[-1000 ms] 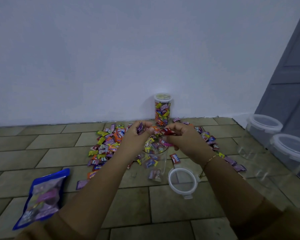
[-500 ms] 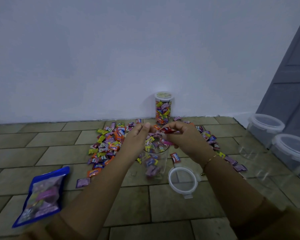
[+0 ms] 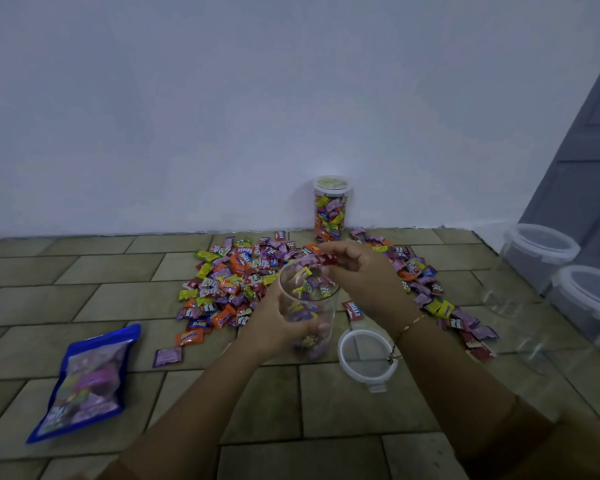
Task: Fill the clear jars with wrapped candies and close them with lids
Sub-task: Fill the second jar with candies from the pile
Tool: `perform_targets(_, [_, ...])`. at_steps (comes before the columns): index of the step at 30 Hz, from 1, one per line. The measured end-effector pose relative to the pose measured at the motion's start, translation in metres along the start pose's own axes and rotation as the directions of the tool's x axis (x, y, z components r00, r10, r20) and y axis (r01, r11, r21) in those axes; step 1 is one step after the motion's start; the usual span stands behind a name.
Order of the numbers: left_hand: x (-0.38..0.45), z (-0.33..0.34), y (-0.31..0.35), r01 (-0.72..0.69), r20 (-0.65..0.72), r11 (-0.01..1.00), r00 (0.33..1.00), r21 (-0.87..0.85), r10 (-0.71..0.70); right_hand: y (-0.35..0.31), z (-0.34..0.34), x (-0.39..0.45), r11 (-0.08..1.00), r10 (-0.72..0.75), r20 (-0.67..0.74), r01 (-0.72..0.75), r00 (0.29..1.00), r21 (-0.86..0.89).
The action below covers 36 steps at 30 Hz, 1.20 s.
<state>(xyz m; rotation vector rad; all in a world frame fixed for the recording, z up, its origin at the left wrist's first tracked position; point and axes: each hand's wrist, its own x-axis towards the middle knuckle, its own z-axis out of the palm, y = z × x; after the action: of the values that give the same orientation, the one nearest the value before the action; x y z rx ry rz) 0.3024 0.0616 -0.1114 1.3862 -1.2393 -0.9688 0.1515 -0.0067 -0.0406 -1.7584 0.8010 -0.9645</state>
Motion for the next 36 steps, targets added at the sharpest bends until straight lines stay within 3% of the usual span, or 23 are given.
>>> perform_targets(4, [0.000, 0.001, -0.002, -0.024, -0.036, 1.000, 0.999, 0.000, 0.024, 0.002, -0.001, -0.001, 1.000, -0.026, 0.009, 0.026, 1.000, 0.003])
perform_targets(7, [-0.002, -0.005, -0.004, -0.029, -0.075, 0.999, 0.997, -0.019, 0.027, 0.010, -0.003, 0.000, 1.000, -0.019, -0.127, 0.021, 0.992, 0.014])
perform_targets(10, [-0.005, -0.016, -0.004, -0.021, -0.108, 1.000, 0.994, -0.012, 0.020, 0.036, -0.011, 0.005, 0.948, 0.040, -0.215, -0.105, 0.976, -0.301])
perform_targets(12, [-0.005, -0.027, -0.008, -0.019, -0.142, 1.000, 0.990, -0.017, 0.017, 0.063, -0.017, 0.010, 0.773, 0.191, -0.119, -0.224, 0.974, -0.594])
perform_targets(14, [-0.005, -0.039, -0.013, -0.007, -0.186, 1.000, 0.983, -0.007, 0.006, 0.089, -0.021, 0.013, 0.505, 0.331, -0.060, -0.231, 0.942, -0.832])
perform_targets(15, [-0.004, -0.043, -0.016, -0.005, -0.204, 1.000, 0.979, -0.009, 0.003, 0.097, -0.021, 0.013, 0.399, 0.370, -0.059, -0.216, 0.927, -0.891])
perform_targets(17, [-0.003, -0.049, -0.020, 0.000, -0.228, 1.000, 0.974, -0.005, -0.001, 0.110, -0.019, 0.017, 0.314, 0.414, -0.041, -0.184, 0.910, -0.931])
perform_targets(21, [0.001, -0.050, -0.026, 0.005, -0.247, 1.000, 0.969, 0.010, -0.002, 0.108, -0.006, 0.032, 0.332, 0.445, 0.052, -0.111, 0.894, -0.937])
perform_targets(25, [0.001, -0.048, -0.030, 0.006, -0.258, 0.999, 0.966, 0.040, 0.005, 0.098, 0.016, 0.037, 0.561, 0.393, 0.183, -0.077, 0.901, -0.825])
perform_targets(28, [0.002, -0.048, -0.033, 0.002, -0.263, 0.999, 0.965, 0.036, 0.008, 0.102, 0.036, 0.034, 0.706, 0.342, 0.173, -0.131, 0.924, -0.696])
perform_targets(32, [0.004, -0.049, -0.036, -0.009, -0.257, 1.000, 0.966, 0.000, 0.009, 0.110, 0.061, 0.038, 0.615, 0.324, 0.138, -0.098, 0.936, -0.782])
perform_targets(36, [0.006, -0.050, -0.036, -0.029, -0.250, 0.999, 0.968, -0.026, 0.022, 0.119, 0.065, 0.043, 0.468, 0.342, 0.238, 0.055, 0.909, -0.882])
